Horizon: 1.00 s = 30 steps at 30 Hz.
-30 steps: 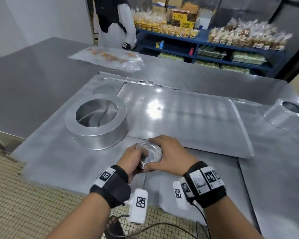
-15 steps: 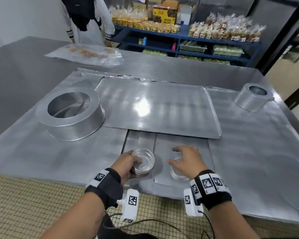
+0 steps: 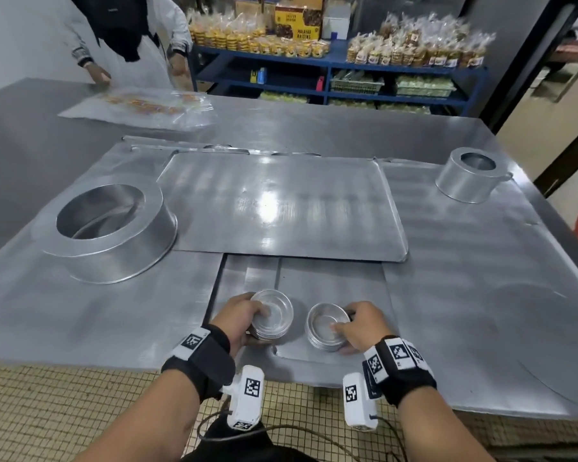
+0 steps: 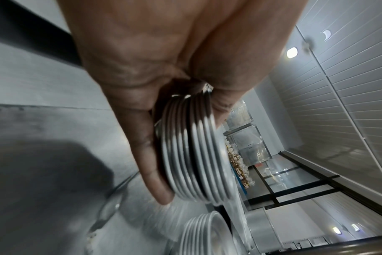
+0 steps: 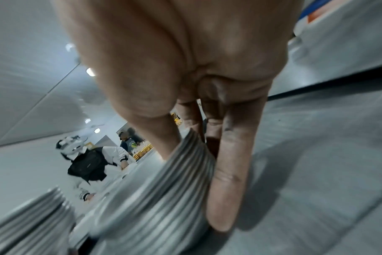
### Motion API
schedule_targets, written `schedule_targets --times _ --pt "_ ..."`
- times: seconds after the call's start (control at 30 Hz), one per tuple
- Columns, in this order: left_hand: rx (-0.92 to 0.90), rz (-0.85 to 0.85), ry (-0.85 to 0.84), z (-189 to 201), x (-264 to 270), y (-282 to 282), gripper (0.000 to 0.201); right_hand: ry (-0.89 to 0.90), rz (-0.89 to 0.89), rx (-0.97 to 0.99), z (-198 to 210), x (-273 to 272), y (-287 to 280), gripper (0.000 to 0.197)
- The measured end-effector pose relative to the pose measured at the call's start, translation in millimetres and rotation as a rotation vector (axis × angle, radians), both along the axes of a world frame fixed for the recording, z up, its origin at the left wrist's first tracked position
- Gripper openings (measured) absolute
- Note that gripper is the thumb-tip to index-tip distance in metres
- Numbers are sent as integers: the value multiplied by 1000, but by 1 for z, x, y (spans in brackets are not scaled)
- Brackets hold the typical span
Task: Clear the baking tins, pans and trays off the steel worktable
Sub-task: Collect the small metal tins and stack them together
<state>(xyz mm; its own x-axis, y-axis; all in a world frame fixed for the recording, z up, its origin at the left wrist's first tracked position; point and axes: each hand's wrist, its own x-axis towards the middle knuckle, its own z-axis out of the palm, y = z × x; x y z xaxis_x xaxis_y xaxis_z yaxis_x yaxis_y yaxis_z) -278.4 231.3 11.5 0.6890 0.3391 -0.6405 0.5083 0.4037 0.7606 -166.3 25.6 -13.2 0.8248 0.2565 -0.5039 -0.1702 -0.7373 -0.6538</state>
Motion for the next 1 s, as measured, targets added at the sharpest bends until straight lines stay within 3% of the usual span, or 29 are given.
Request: schedule_targets --times 0.17,0.43,0.6,0.77,1.0 --pt "82 -13 35 1 27 6 26 151 -101 161 -4 19 7 26" --pt "78 20 -8 7 99 42 19 188 -218 370 16 85 43 22" --pt "89 21 -24 18 172 81 11 77 -313 473 30 155 79 22" --pt "103 81 -34 21 266 127 15 114 -390 538 39 248 129 24" --pt "159 58 -57 12 402 189 15 116 -468 504 18 391 195 40"
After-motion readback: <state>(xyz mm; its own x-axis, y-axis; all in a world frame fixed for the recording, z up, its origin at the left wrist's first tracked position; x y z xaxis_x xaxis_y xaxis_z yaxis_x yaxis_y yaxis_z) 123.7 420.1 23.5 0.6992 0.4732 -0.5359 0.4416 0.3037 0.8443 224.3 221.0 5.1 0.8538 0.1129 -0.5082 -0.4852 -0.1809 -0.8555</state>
